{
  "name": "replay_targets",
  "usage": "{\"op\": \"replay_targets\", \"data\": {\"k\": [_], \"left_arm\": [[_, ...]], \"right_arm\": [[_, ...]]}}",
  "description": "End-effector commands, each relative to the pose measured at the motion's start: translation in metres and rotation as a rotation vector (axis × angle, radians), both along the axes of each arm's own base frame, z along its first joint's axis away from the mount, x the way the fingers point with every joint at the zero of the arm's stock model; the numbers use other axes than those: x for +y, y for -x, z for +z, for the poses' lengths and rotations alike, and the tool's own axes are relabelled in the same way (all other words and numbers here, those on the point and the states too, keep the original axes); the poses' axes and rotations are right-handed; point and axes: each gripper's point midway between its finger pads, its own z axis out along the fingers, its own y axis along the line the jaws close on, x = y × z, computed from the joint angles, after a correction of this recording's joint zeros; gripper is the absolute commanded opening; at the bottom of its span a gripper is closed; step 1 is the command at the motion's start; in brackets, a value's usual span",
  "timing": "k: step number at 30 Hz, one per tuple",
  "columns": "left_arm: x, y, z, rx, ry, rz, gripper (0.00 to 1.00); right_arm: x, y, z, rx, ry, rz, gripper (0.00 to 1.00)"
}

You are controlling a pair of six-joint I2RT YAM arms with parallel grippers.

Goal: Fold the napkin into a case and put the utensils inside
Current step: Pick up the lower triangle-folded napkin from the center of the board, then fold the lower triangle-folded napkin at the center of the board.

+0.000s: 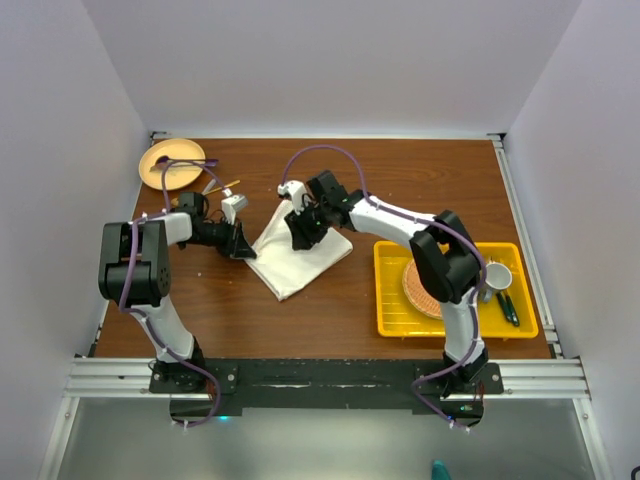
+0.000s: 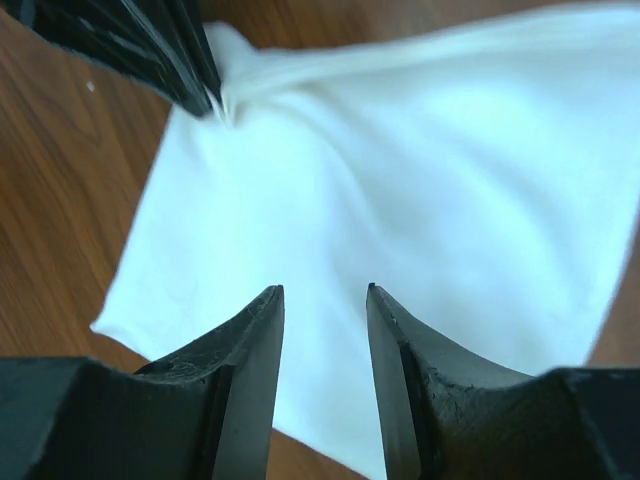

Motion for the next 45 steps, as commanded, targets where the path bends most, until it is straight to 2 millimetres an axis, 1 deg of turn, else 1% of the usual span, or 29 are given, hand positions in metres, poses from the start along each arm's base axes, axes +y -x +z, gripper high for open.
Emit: {"op": "replay_targets", "data": {"k": [1,2,3,5,6,7,9,11,12,14,17,22,25,26,29,30,32,33,34,35,36,37,38,39,40,41,42,43,45], "left_arm": [[0.003,-0.008,0.014,-0.061,-0.031,-0.015,0.00],[0.001,-0.007,0.019,-0.078,-0.023,-0.030,0.00],[-0.002,-0.006,0.025,-0.094,-0.003,-0.044,0.00],[-0.006,-0.004,0.039,-0.141,0.013,-0.078,0.00],[-0.010,-0.001,0.046,-0.159,0.040,-0.098,0.00],[-0.012,0.002,0.055,-0.186,0.046,-0.120,0.00],[-0.022,0.010,0.064,-0.213,0.070,-0.165,0.00],[-0.029,0.018,0.068,-0.246,0.063,-0.214,0.00],[-0.030,0.023,0.065,-0.246,0.054,-0.228,0.00],[-0.041,0.035,0.059,-0.243,0.043,-0.293,0.00],[-0.043,0.046,0.044,-0.214,0.018,-0.338,0.00],[-0.032,0.060,0.011,-0.160,-0.063,-0.389,0.00],[-0.024,0.064,-0.002,-0.160,-0.118,-0.442,0.00],[-0.023,0.065,-0.005,-0.158,-0.132,-0.458,0.00],[-0.015,0.072,-0.020,-0.149,-0.195,-0.514,0.00],[-0.008,0.076,-0.029,-0.132,-0.240,-0.528,0.00],[-0.002,0.074,-0.036,-0.150,-0.282,-0.551,0.00],[0.004,0.076,-0.042,-0.143,-0.316,-0.565,0.00],[0.007,0.075,-0.044,-0.155,-0.335,-0.575,0.00],[0.010,0.075,-0.047,-0.154,-0.350,-0.582,0.00],[0.015,0.074,-0.050,-0.153,-0.384,-0.590,0.00],[0.018,0.073,-0.053,-0.163,-0.398,-0.608,0.00],[0.023,0.073,-0.055,-0.165,-0.429,-0.624,0.00],[0.026,0.072,-0.056,-0.183,-0.439,-0.660,0.00],[0.027,0.071,-0.056,-0.192,-0.447,-0.673,0.00],[0.030,0.067,-0.056,-0.204,-0.464,-0.685,0.00],[0.030,0.065,-0.055,-0.225,-0.467,-0.700,0.00],[0.030,0.063,-0.054,-0.237,-0.469,-0.712,0.00],[0.029,0.057,-0.049,-0.271,-0.474,-0.725,0.00]], "right_arm": [[0.003,0.034,-0.045,0.177,0.054,-0.005,0.42],[0.003,0.034,-0.051,0.186,0.060,-0.011,0.42],[0.001,0.034,-0.063,0.210,0.078,-0.024,0.42],[0.003,0.034,-0.069,0.240,0.084,-0.046,0.41],[0.002,0.035,-0.077,0.263,0.093,-0.055,0.41],[0.001,0.034,-0.078,0.272,0.092,-0.063,0.42],[0.001,0.033,-0.078,0.279,0.090,-0.072,0.41],[0.000,0.034,-0.079,0.280,0.091,-0.072,0.42],[-0.001,0.035,-0.080,0.284,0.092,-0.072,0.42],[0.000,0.036,-0.079,0.283,0.090,-0.069,0.42],[-0.001,0.037,-0.078,0.287,0.086,-0.070,0.42],[-0.004,0.040,-0.077,0.295,0.078,-0.078,0.42],[-0.005,0.039,-0.069,0.305,0.058,-0.092,0.42],[-0.004,0.037,-0.061,0.302,0.042,-0.097,0.42],[-0.009,0.030,-0.048,0.320,0.009,-0.128,0.44],[-0.013,0.025,-0.041,0.329,-0.008,-0.136,0.45],[-0.020,0.021,-0.025,0.357,-0.025,-0.133,0.47],[-0.030,0.011,-0.011,0.355,-0.050,-0.153,0.47],[-0.033,0.009,0.004,0.375,-0.080,-0.143,0.50],[-0.037,0.002,0.015,0.368,-0.102,-0.148,0.52],[-0.048,-0.011,0.028,0.348,-0.125,-0.175,0.54],[-0.054,-0.022,0.040,0.330,-0.140,-0.194,0.57],[-0.058,-0.029,0.045,0.327,-0.147,-0.214,0.65],[-0.066,-0.043,0.056,0.312,-0.162,-0.247,0.70],[-0.068,-0.049,0.052,0.325,-0.157,-0.266,0.74],[-0.069,-0.056,0.052,0.345,-0.164,-0.295,0.79],[-0.069,-0.068,0.063,0.331,-0.187,-0.311,0.81],[-0.066,-0.074,0.054,0.347,-0.184,-0.326,0.82],[-0.058,-0.088,0.061,0.344,-0.227,-0.361,0.90]]}}
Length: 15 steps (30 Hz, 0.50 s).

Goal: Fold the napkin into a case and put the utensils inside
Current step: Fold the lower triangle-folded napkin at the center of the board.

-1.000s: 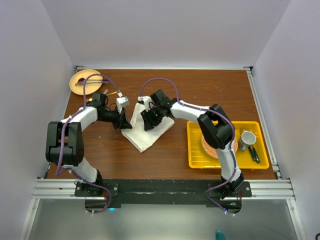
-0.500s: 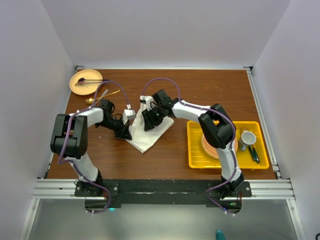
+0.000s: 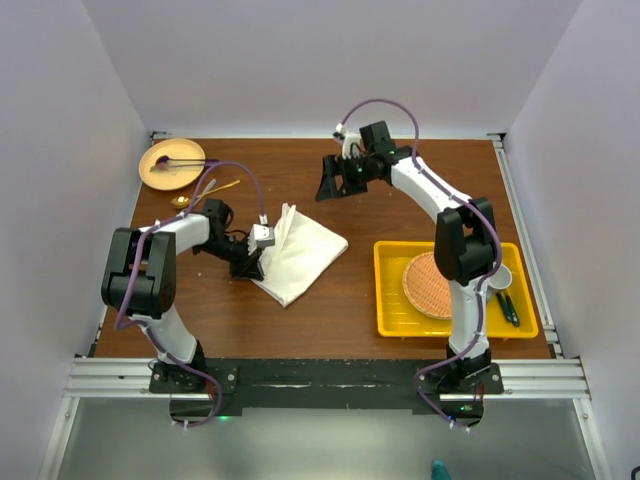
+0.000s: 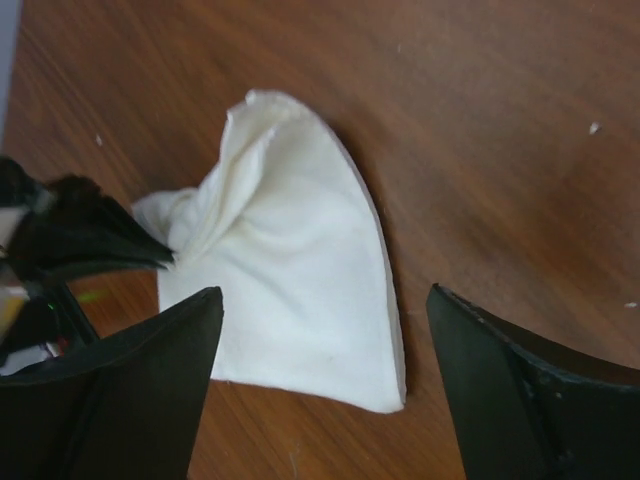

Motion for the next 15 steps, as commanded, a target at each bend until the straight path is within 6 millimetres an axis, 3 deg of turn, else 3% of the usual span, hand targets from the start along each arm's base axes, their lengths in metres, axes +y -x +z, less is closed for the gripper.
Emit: {"op": "replay_targets", "data": {"k": [1,4,8,15], "left_arm": [[0.050,-0.005,-0.039,-0.090,-0.302,-0.120,0.00],[0.054,-0.010,-0.037,-0.145,-0.329,-0.136,0.00],[0.055,-0.007,-0.040,-0.168,-0.354,-0.170,0.00],[0.057,-0.002,-0.040,-0.215,-0.375,-0.286,0.00]], "right_arm": [[0.027,-0.014,0.022,0.031,-0.087,-0.040,0.94],[0.034,-0.020,0.020,0.075,-0.115,-0.077,0.98],[0.047,-0.019,0.003,0.156,-0.140,-0.091,0.98],[0.055,-0.046,0.026,-0.148,-0.157,0.082,0.95]]}}
